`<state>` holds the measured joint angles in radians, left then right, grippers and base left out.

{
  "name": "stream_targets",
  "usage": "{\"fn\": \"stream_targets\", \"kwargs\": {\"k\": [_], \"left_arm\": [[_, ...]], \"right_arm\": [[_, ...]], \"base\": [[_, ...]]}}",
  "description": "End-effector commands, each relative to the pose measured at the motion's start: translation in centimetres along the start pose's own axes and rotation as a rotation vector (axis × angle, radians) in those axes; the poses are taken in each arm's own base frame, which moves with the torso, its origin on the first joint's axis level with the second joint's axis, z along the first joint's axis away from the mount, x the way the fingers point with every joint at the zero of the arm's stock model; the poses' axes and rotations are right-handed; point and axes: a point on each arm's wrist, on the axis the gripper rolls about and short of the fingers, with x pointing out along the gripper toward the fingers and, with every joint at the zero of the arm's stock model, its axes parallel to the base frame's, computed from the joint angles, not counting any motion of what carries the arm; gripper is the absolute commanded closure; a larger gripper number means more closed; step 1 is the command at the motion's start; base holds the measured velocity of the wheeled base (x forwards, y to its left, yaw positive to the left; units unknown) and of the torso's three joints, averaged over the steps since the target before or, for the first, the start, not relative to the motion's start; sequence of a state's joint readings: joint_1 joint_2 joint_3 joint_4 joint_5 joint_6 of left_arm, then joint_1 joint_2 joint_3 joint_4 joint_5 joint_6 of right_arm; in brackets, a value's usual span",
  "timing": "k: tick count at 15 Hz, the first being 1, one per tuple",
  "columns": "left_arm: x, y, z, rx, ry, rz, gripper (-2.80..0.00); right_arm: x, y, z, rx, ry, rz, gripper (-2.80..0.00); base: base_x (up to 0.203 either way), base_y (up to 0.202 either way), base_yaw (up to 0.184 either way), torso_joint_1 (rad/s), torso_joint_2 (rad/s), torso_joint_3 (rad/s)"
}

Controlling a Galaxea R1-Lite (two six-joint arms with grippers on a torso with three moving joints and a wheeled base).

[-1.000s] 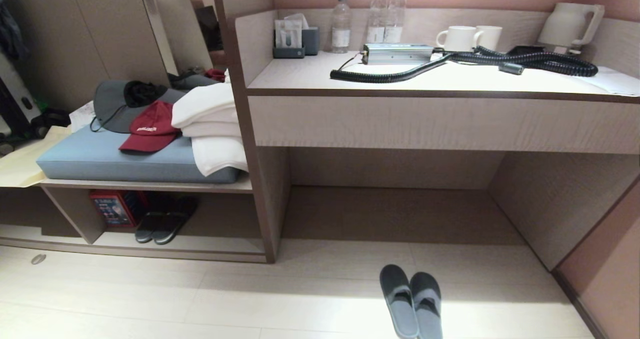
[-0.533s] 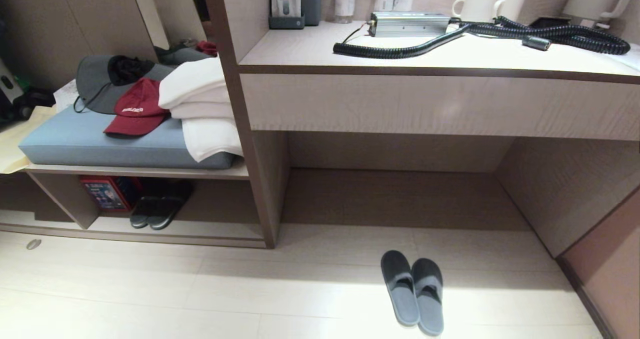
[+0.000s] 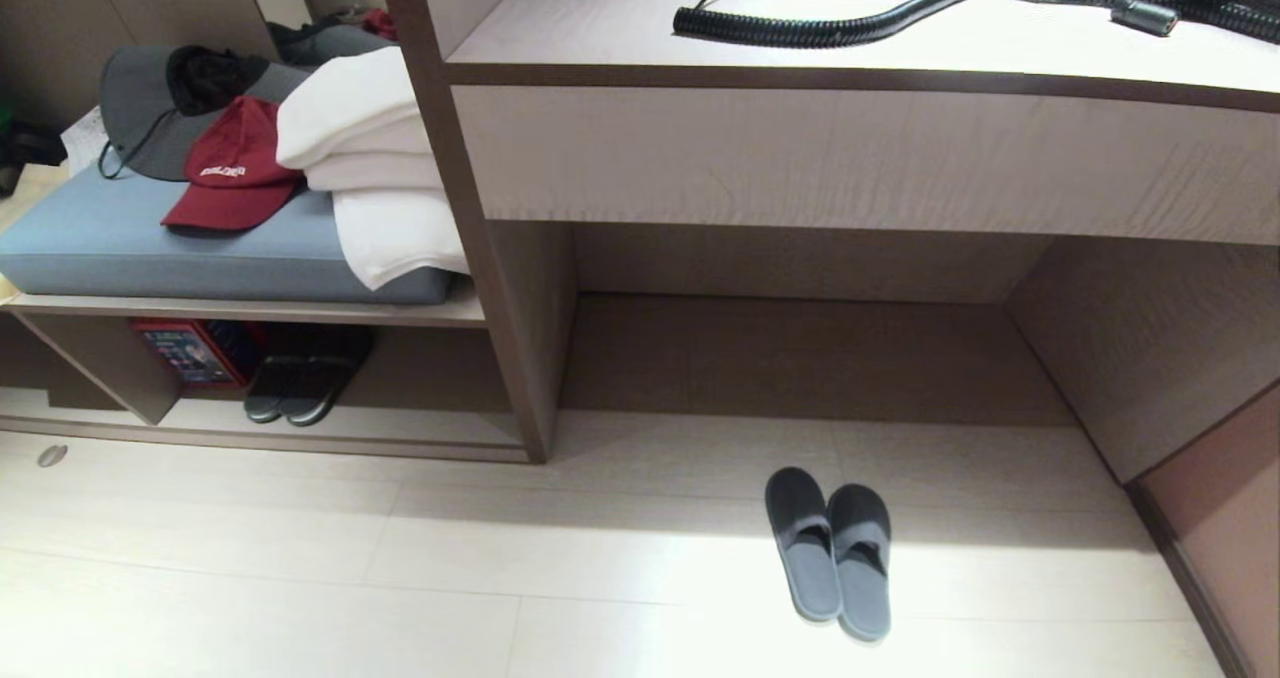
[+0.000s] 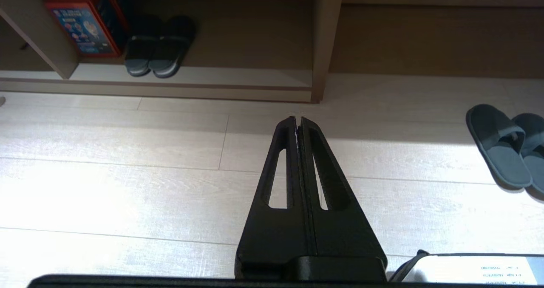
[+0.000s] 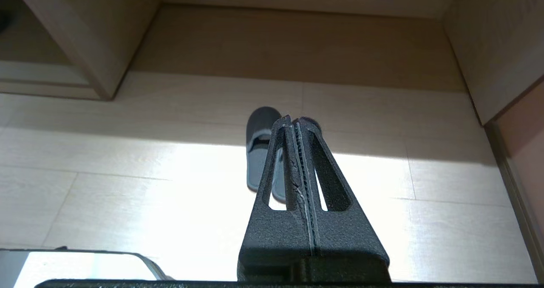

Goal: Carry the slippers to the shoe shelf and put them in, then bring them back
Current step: Pick up the slippers on the floor

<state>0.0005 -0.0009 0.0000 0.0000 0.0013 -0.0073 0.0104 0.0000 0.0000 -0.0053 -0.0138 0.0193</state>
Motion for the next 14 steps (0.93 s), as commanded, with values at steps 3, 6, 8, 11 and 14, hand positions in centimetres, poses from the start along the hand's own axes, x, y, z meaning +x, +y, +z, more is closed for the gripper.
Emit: {"fn": "stream_targets", "kwargs": {"k": [3,6,8,11,14], "left_arm": [[0.02,0.0,-0.04,0.0,0.002,0.001,0.0],[0.02,0.0,-0.04,0.0,0.002,0.001,0.0],[0.02,0.0,-0.04,0.0,0.002,0.001,0.0],[0.02,0.0,-0.04,0.0,0.002,0.001,0.0],[0.02,0.0,-0.04,0.0,0.002,0.001,0.0]], "right_arm": [[-0.01,0.0,0.0,-0.001,-0.002,0.0,0.0],[-0.01,0.0,0.01,0.0,-0.001,0.0,0.0],[0.0,0.0,0.01,0.001,-0.001,0.0,0.0],[0.0,0.0,0.02,-0.001,-0.002,0.0,0.0],[0.0,0.0,0.01,0.001,-0.001,0.0,0.0]], "base": [[0.0,0.0,0.0,0.005,0.0,-0.202],[0.0,0.0,0.0,0.004,0.0,-0.196],[0.0,0.0,0.0,-0.001,0.0,-0.199],[0.0,0.0,0.0,0.001,0.0,-0.2],[0.0,0.0,0.0,0.0,0.0,-0.194]]}}
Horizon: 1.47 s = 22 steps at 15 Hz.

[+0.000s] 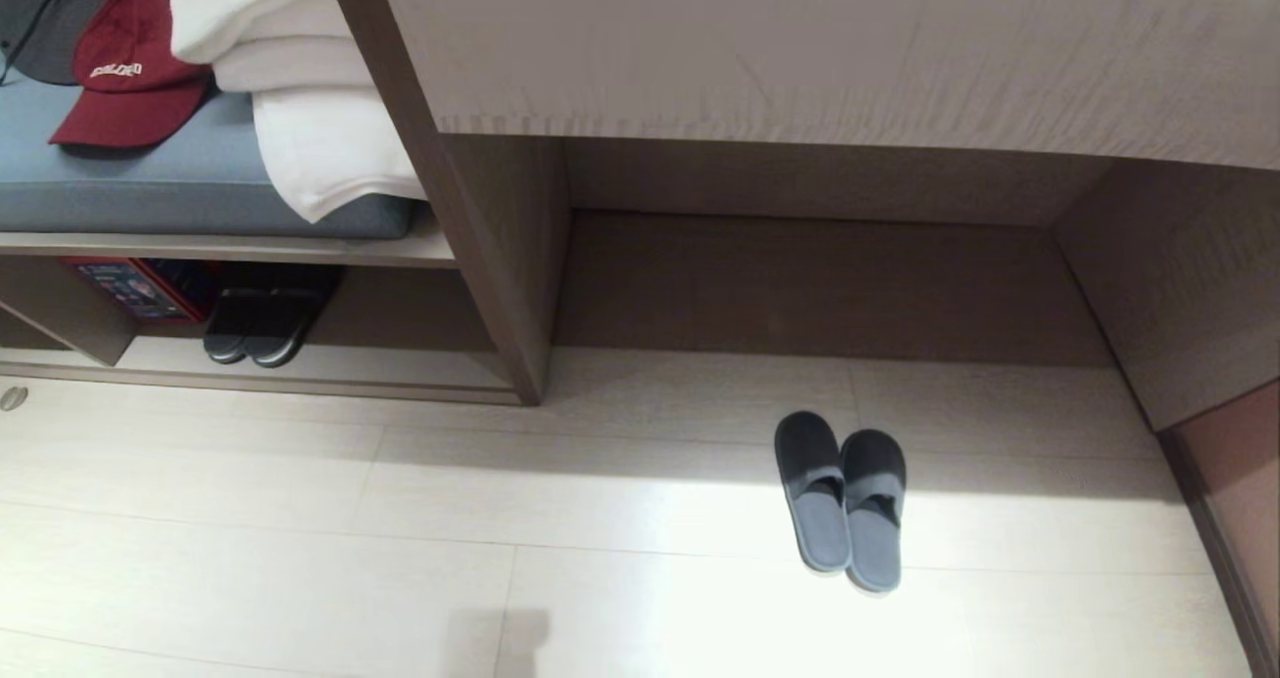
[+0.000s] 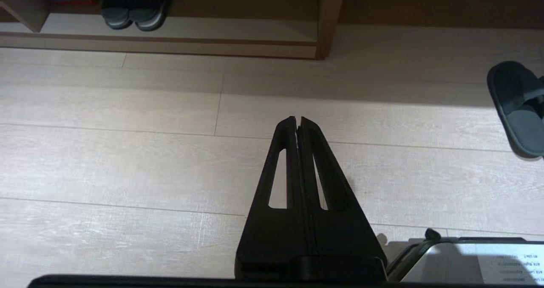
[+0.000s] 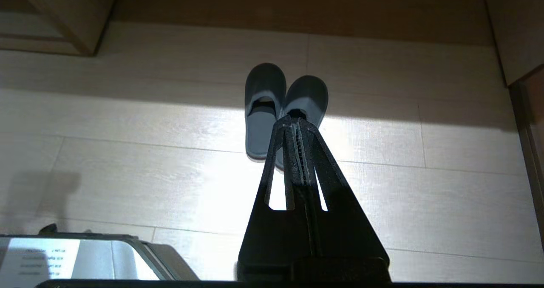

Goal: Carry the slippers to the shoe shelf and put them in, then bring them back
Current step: Pick up the slippers on the floor

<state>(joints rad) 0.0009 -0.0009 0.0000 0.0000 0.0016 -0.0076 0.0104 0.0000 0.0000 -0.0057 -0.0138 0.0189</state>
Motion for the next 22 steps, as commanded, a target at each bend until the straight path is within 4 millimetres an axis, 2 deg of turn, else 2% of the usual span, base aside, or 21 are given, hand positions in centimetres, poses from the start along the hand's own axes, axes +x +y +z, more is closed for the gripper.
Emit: {"fn": "stream_targets", "kwargs": {"k": [1,22], "left_arm": [[0.02,0.0,-0.04,0.0,0.002,0.0,0.0],[0.02,0.0,-0.02,0.0,0.001,-0.001,0.0]], "right_arm": [[0.0,0.0,0.0,0.001,0.0,0.0,0.0],[0.0,0.0,0.0,0.001,0.0,0.0,0.0]], "base": [[0.0,0.0,0.0,0.001,0.0,-0.201],[0.0,0.0,0.0,0.003,0.0,-0.197]]}}
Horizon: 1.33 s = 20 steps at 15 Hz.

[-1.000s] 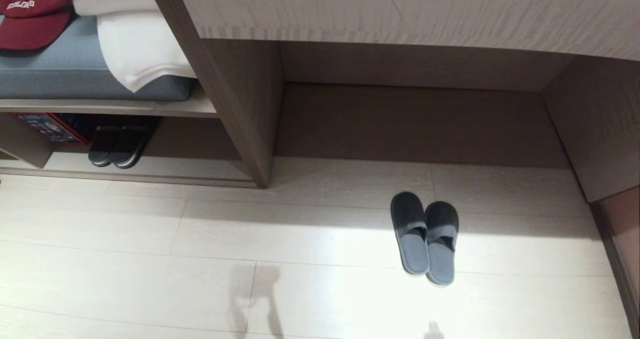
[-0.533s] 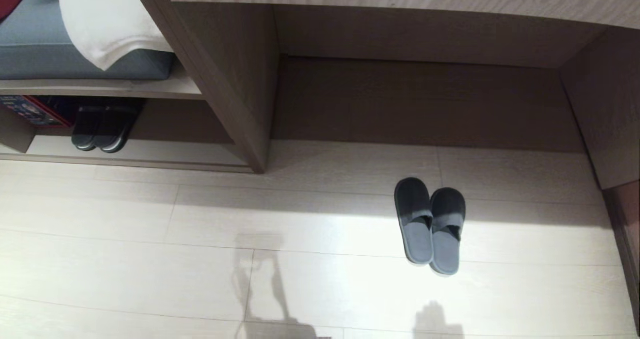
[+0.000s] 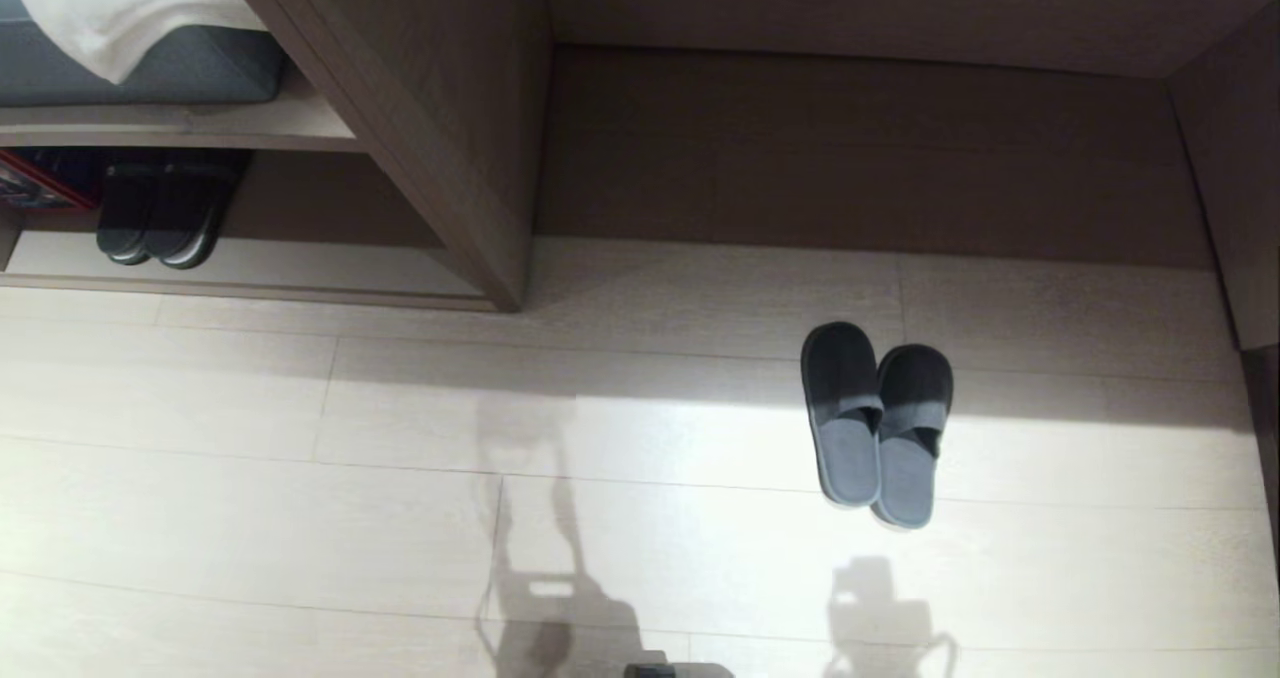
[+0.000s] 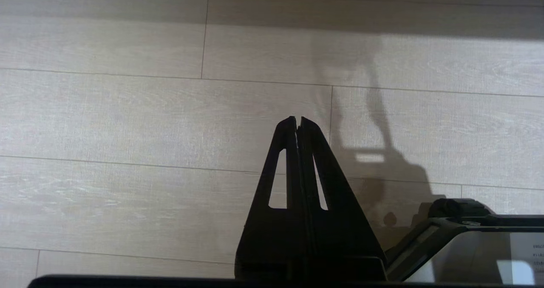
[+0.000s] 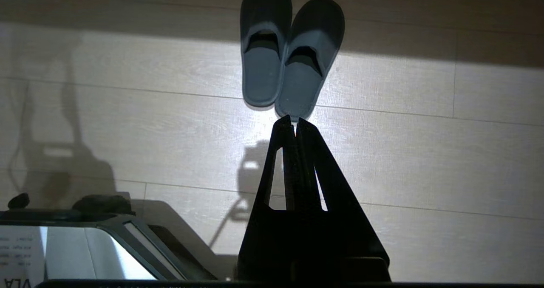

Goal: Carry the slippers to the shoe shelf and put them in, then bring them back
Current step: Pick up the slippers on the floor

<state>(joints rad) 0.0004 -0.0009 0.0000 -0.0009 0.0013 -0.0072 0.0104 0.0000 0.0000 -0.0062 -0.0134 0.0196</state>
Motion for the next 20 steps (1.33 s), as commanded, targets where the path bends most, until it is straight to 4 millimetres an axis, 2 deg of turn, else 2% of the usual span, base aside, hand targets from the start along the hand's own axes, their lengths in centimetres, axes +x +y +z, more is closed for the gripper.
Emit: {"fn": "stream_targets", "kwargs": {"k": [1,20], "left_arm": [[0.02,0.0,-0.05,0.0,0.003,0.0,0.0],[0.02,0.0,-0.03,-0.007,0.002,0.001,0.0]], "right_arm": [[0.0,0.0,0.0,0.0,0.0,0.0,0.0],[-0.01,0.0,0.01,0.001,-0.003,-0.001,0.0]], "base": [[0.0,0.0,0.0,0.002,0.0,-0.196],[0.0,0.0,0.0,0.002,0.0,-0.196]]}}
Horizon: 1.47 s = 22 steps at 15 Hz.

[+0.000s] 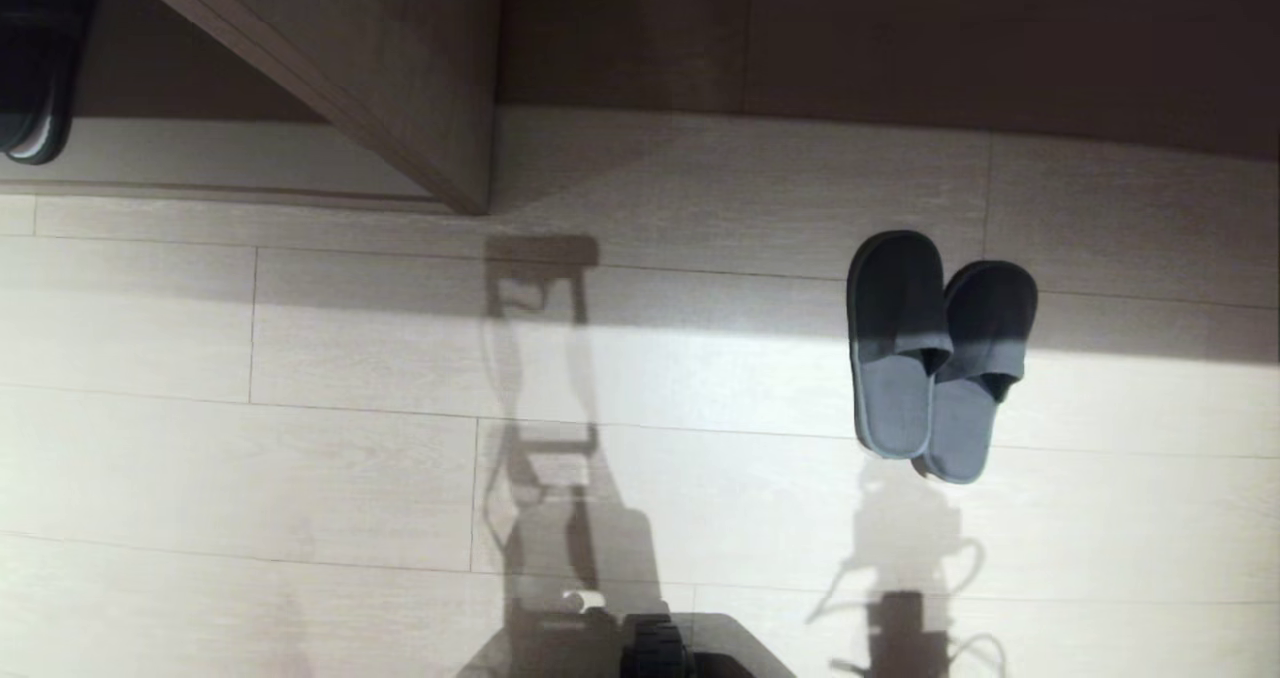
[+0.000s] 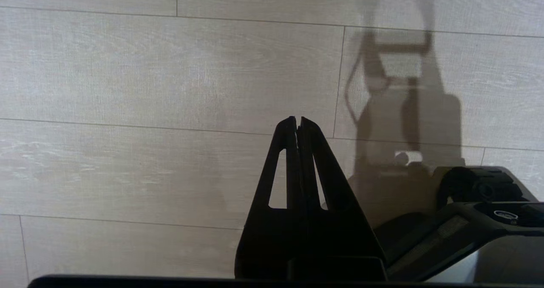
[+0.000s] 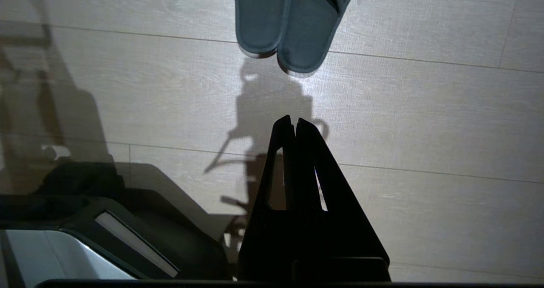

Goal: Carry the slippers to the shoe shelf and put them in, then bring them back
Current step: Pick up the slippers on the floor

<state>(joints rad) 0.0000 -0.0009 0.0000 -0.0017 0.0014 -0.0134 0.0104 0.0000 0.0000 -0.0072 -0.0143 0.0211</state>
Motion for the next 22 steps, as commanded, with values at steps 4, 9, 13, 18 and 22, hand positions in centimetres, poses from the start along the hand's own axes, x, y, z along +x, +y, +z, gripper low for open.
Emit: {"fn": "stream_targets", "kwargs": {"k": [4,9,13,18,22], "left_arm": [[0.0,0.0,0.0,0.0,0.003,0.0,0.0],[0.0,0.0,0.0,-0.002,0.003,0.0,0.0],[0.0,0.0,0.0,-0.003,0.003,0.0,0.0],[0.0,0.0,0.0,-0.003,0.002,0.002,0.0],[0.0,0.0,0.0,-0.002,0.001,0.0,0.0]], "right_arm": [[0.0,0.0,0.0,-0.006,0.001,0.001,0.0],[0.0,0.0,0.0,-0.02,0.003,0.007,0.0],[0.0,0.0,0.0,-0.018,0.003,0.002,0.0],[0.0,0.0,0.0,-0.018,0.003,0.004,0.0],[-0.4,0.1,1.5,-0.026,-0.036,0.026,0.0]], "base": [[0.0,0.0,0.0,0.004,0.0,-0.195],[0.0,0.0,0.0,0.002,0.0,-0.198],[0.0,0.0,0.0,0.005,0.0,-0.182],[0.0,0.0,0.0,0.001,0.0,-0.026],[0.0,0.0,0.0,0.0,0.0,0.0]]}}
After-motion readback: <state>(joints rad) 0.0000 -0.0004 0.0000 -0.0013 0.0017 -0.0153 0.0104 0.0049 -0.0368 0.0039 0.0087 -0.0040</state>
